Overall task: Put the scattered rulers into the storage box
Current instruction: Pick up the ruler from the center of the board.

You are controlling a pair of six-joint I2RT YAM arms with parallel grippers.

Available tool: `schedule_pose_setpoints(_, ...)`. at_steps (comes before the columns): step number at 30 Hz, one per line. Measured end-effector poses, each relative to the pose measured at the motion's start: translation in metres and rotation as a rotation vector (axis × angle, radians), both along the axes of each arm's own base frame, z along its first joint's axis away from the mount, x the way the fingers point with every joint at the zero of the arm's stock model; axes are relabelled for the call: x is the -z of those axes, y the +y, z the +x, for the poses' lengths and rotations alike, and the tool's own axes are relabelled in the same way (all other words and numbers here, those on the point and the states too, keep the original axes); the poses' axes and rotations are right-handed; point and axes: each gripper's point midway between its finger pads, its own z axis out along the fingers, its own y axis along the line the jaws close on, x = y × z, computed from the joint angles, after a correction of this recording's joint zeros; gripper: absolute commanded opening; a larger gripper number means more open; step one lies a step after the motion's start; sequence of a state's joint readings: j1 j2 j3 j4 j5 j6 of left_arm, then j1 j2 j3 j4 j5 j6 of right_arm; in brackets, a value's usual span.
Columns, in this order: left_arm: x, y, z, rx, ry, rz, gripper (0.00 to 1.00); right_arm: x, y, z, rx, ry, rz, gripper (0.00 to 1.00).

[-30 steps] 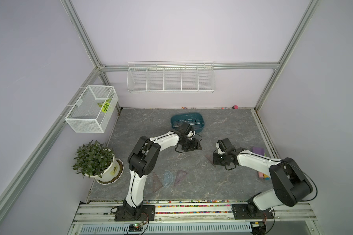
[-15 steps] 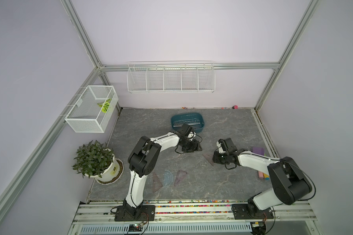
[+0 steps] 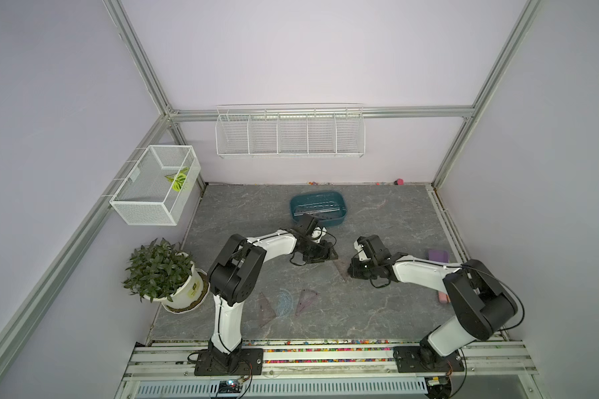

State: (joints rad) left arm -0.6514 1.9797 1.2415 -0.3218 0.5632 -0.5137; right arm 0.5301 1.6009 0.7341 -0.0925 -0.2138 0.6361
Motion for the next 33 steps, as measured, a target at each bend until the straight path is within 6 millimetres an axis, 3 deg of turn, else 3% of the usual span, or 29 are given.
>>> schedule_pose_setpoints(12, -0.001, -0.005, -0.002, 0.006, 0.022, -0.040, 0.67, -0.008, -0.001, 0.006, 0.013, -0.032, 0.044, 0.13)
schedule_pose_setpoints(20, 0.000, -0.013, -0.004, 0.019, 0.043, -0.093, 0.66, -0.019, 0.008, 0.015, -0.003, -0.079, 0.097, 0.12)
schedule_pose_setpoints(28, -0.001, -0.017, -0.004, 0.024, 0.058, -0.120, 0.67, -0.001, 0.007, 0.007, -0.011, -0.048, 0.095, 0.11)
schedule_pose_setpoints(33, 0.000, -0.017, -0.004, 0.021, 0.062, -0.120, 0.67, 0.001, 0.013, 0.013, -0.019, -0.084, 0.137, 0.10)
